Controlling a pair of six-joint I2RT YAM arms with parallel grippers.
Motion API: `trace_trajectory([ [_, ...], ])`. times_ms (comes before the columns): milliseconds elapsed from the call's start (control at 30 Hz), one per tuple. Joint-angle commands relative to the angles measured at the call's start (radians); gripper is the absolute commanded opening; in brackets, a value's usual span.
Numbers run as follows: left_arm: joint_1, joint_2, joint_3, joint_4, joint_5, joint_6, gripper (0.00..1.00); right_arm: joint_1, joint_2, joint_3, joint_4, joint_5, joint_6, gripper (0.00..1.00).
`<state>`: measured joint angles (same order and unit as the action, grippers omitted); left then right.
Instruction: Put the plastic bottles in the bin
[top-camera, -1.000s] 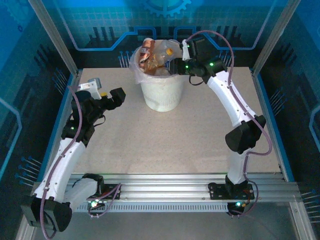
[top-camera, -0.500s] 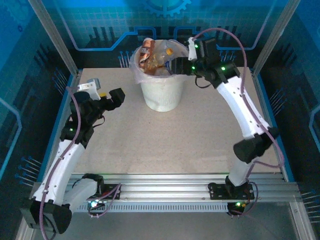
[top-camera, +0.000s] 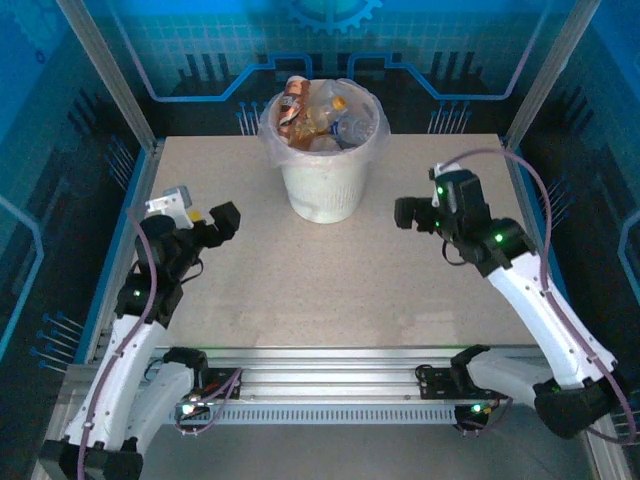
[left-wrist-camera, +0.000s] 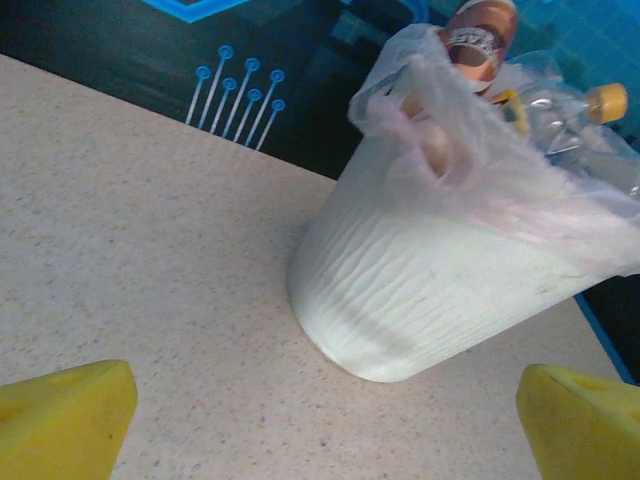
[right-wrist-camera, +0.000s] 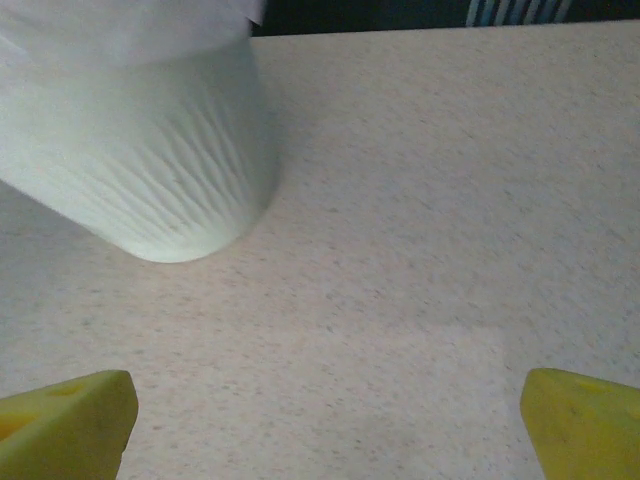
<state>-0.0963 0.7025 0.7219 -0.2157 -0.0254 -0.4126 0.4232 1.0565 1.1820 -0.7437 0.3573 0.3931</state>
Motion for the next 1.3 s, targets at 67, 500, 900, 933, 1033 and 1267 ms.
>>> trace_trajectory([
  [67,0.004,-0.068,-0.129,0.031,-0.113,0.016,0.99,-0.044,-0.1,-0.229,0.117,0.121,0.029,1.0],
  [500,0.004,0.01,-0.445,0.44,-0.223,0.167,0.99,-0.136,-0.118,-0.628,0.579,0.149,-0.155,1.0],
  [900,0.005,0.29,-0.497,0.806,-0.231,0.378,0.99,-0.239,0.007,-0.681,0.761,0.062,-0.227,1.0],
  [933,0.005,0.332,-0.497,0.855,-0.224,0.392,0.99,-0.243,0.029,-0.683,0.786,0.055,-0.234,1.0],
  [1033,0.006,0.46,-0.483,0.988,-0.208,0.425,0.99,-0.255,0.091,-0.687,0.863,0.031,-0.261,1.0],
  [1267,0.019,0.683,-0.439,1.175,-0.188,0.446,0.99,-0.284,0.175,-0.684,1.007,-0.035,-0.303,1.0],
])
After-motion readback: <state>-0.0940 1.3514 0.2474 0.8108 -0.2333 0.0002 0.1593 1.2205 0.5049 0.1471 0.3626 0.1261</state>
